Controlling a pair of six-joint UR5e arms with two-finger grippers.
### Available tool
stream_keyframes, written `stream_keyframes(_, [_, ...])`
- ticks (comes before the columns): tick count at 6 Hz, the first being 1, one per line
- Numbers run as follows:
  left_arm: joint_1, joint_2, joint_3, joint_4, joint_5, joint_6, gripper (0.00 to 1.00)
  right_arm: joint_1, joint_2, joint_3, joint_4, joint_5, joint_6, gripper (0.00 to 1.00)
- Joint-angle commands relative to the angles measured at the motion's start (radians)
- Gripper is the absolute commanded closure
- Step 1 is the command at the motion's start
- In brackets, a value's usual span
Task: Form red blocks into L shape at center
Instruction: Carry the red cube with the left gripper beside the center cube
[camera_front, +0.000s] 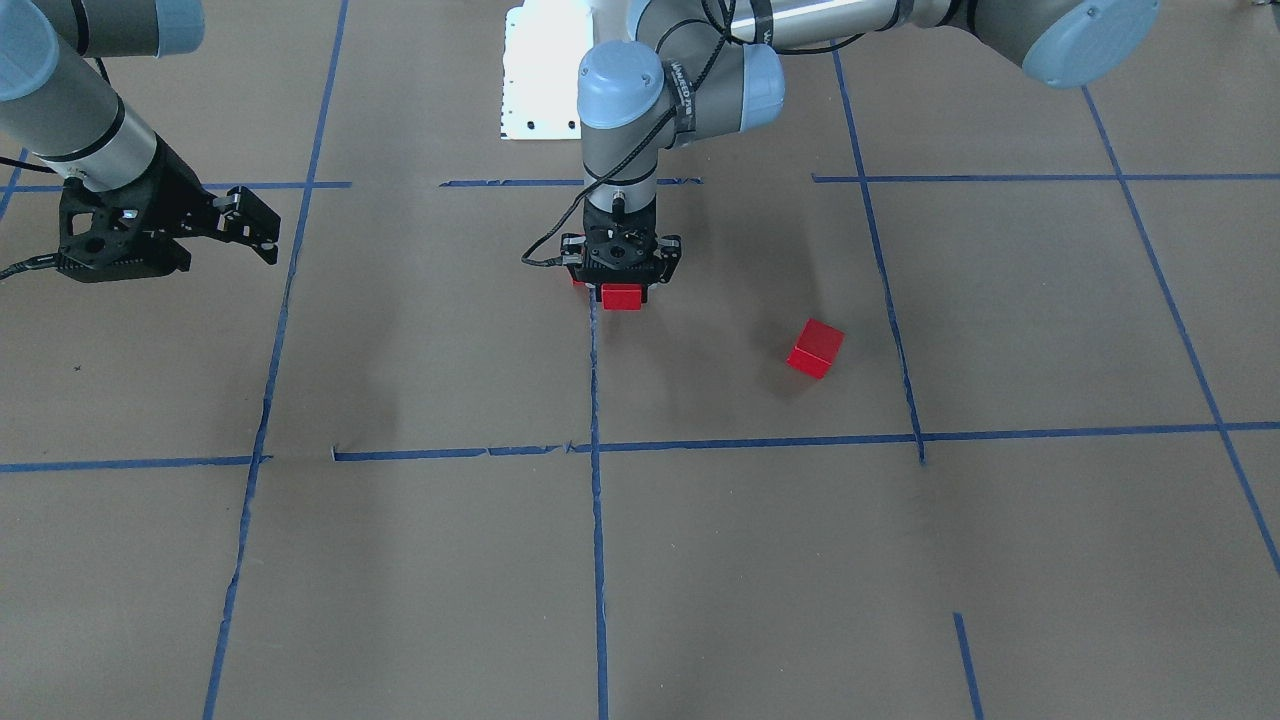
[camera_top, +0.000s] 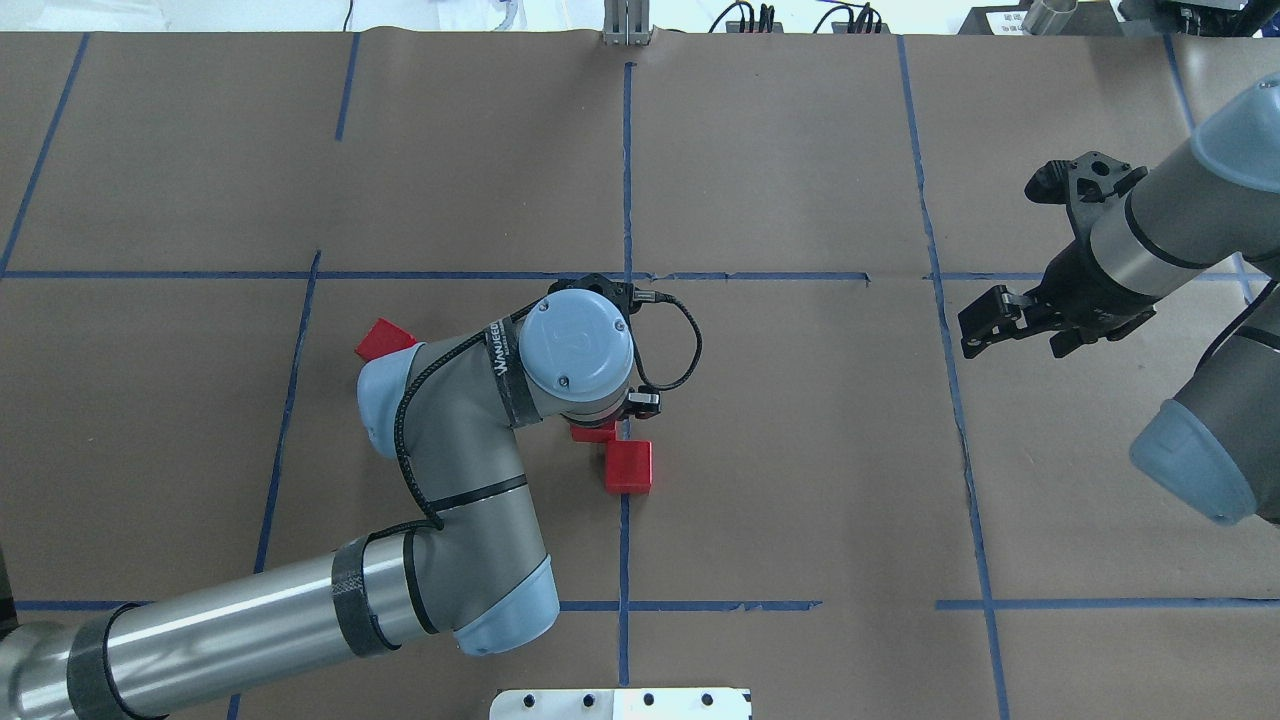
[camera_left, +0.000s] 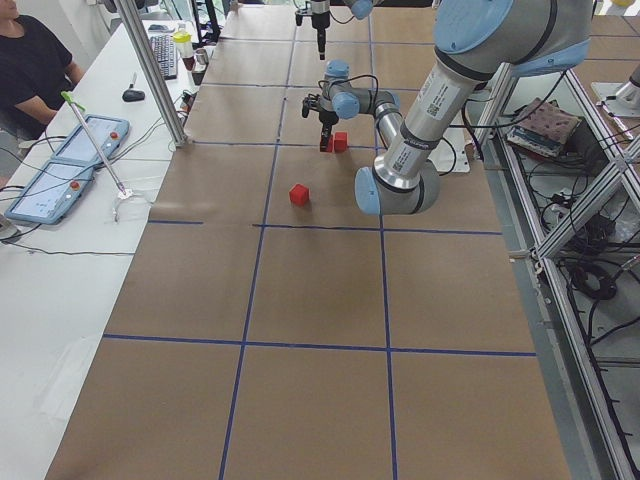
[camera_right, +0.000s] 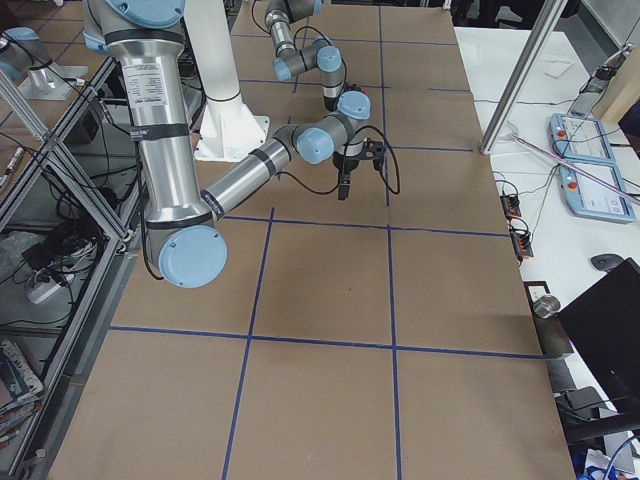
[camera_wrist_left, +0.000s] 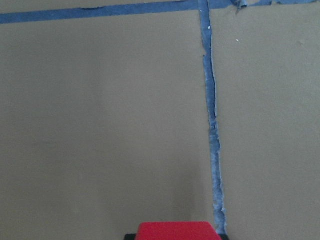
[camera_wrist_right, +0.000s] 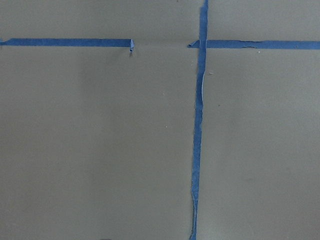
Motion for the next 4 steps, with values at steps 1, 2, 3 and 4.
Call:
stream_keyframes(1, [0.008,-0.025,0.044,-0.023,0.012,-0.021,0.92,0.000,0.000,-0.001,0.000,0.000,0.002,0.00])
stream_keyframes(2, [0.020,-0.043,0.061,-0.024,0.044,-0.021,0.92,0.000,0.000,0.001,0.000,0.000,0.002,0.00])
stream_keyframes(3, [0.021,-0.055,0.078,-0.024,0.046,-0.021,0.91,0.000,0.000,0.001,0.000,0.000,0.002,0.00])
stream_keyframes(4, [0.021,-0.055,0.078,-0.026,0.046,-0.033,0.91,0.000,0.000,0.002,0.000,0.000,0.002,0.00])
